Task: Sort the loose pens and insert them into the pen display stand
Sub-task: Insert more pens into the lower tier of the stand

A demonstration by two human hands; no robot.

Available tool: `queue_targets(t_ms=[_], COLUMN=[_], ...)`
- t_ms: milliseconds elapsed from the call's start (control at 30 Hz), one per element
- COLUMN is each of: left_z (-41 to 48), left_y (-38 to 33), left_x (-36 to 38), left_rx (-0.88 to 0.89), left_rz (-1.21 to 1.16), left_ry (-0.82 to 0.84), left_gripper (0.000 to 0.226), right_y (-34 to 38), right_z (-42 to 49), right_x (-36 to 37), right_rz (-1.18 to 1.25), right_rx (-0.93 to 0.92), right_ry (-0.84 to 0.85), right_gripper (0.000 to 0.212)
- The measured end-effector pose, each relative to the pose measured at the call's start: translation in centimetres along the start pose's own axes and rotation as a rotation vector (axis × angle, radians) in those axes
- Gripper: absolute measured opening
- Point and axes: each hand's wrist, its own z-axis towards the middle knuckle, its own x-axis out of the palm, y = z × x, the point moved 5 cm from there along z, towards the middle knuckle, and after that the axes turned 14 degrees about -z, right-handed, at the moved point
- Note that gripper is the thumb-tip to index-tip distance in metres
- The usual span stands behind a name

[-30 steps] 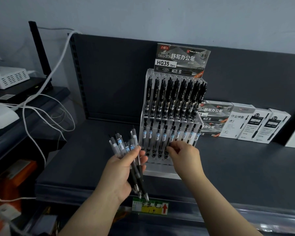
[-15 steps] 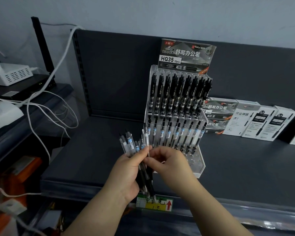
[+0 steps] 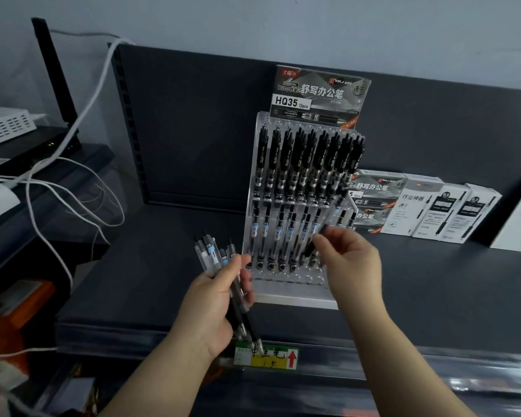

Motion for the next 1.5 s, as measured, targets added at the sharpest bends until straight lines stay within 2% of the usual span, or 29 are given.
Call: queue_targets(t_ms=[167, 400, 667, 767, 1067, 1233, 1300, 1333, 1433, 1500], left_z=[0.1, 0.1, 0.3, 0.2, -0.4, -0.8, -0.9, -0.9, -1.3, -1.5], left_y=[0.1, -0.1, 0.1, 0.2, 0.2, 1.7, 1.6, 1.6, 2.1, 2.4], left_x=[0.1, 0.1, 0.4, 0.4, 1.0, 3.4, 3.4, 3.3, 4.6, 5.3], left_rx=[-0.013, -0.016, -0.037, -0.038, 0.005, 0.033, 0.042, 0.046, 0.057, 0.07], left_rz=[-0.028, -0.021, -0.035, -0.03, -0.04, -0.016, 0.021, 0.044, 0.076, 0.09], left_ry=[-0.016, -0.013, 0.037, 0.042, 0.011, -0.006, 0.018, 0.015, 0.038, 0.054], left_gripper=[0.021, 0.014, 0.01, 0.011, 0.009, 0.017, 0.021, 0.02, 0.018, 0.02], right_y=[-1.1, -1.0, -2.4, -2.4, -2.6, -2.4, -1.8, -1.3, -0.4, 0.1], right_z=[0.9, 1.3, 1.5, 1.8, 1.7, 0.7, -0.8, -1.7, -2.9, -2.9], right_x=[0.7, 0.8, 2.4, 2.5, 3.0, 0.5, 1.1, 1.5, 2.1, 1.7], right_rz=[-0.193, -0.318, -0.637, -0.686, -0.671, -0.341, -0.219, -0.169, -0.072, -0.02], right_rx=[-0.021, -0.087, -0.147, -0.161, -0.169, -0.115, -0.115, -0.119, -0.157, -0.163], right_ry=[-0.013, -0.035, 0.081, 0.087, 0.116, 0.141, 0.224, 0.318, 0.651, 0.758], right_gripper=[0.004, 0.004, 0.01, 0.012, 0.011, 0.02, 0.01, 0.007, 0.013, 0.017])
